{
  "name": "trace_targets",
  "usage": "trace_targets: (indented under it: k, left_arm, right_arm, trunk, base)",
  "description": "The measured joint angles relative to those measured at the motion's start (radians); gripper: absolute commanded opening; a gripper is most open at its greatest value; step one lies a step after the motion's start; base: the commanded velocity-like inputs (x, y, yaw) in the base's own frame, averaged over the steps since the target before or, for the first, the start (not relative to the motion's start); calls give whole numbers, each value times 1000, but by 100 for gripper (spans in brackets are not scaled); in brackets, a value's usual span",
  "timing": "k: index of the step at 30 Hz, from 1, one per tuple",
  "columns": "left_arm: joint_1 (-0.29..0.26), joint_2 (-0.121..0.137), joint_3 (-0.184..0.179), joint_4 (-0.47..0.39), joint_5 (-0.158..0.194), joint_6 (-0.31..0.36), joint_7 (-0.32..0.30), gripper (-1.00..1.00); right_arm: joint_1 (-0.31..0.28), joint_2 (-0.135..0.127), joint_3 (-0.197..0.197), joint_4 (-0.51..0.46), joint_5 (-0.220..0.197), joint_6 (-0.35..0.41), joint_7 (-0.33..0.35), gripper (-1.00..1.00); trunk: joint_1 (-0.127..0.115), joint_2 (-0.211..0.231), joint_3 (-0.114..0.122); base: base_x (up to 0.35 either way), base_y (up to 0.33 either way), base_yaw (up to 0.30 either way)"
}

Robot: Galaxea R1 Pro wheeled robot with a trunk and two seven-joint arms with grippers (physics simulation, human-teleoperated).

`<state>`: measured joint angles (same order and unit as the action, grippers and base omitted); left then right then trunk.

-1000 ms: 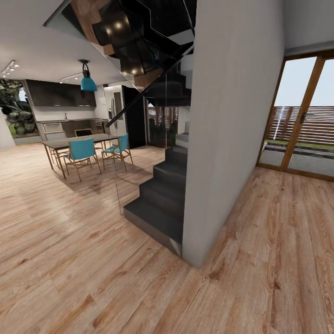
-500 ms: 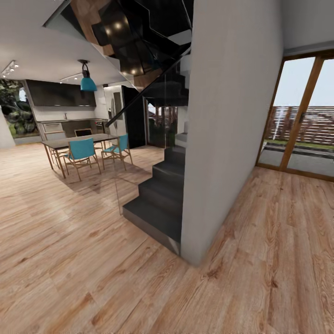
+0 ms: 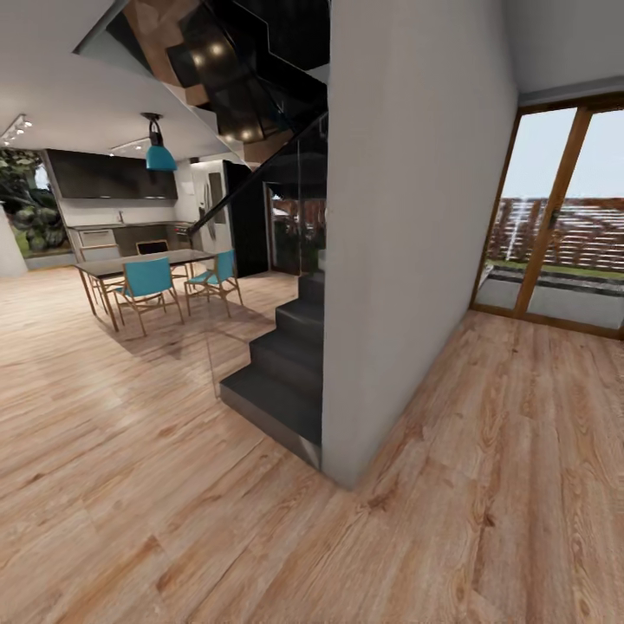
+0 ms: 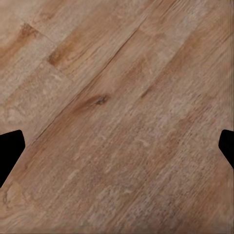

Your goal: Pick up the two gym shoes and the two sandals from the corridor floor and place them onto the hallstand (shoe rack) in the corridor, making sure they are on the rack and not on the floor. Arrange them so the two gym shoes are next to each other and the two sandals are next to each other.

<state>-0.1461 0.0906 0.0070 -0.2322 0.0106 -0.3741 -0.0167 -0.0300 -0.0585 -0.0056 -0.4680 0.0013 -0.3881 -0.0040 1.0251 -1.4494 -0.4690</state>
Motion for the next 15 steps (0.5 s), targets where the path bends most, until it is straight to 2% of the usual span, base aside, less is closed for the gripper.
trace_targets:
  k: [15]
  left_arm:
    - [-1, 1, 0, 0, -1, 0, 0, 100]
  right_arm:
    - [0, -1, 0, 3, 0, -1, 1, 100]
  trunk:
    - [0, 0, 0]
  base:
    - [-7, -270, 0]
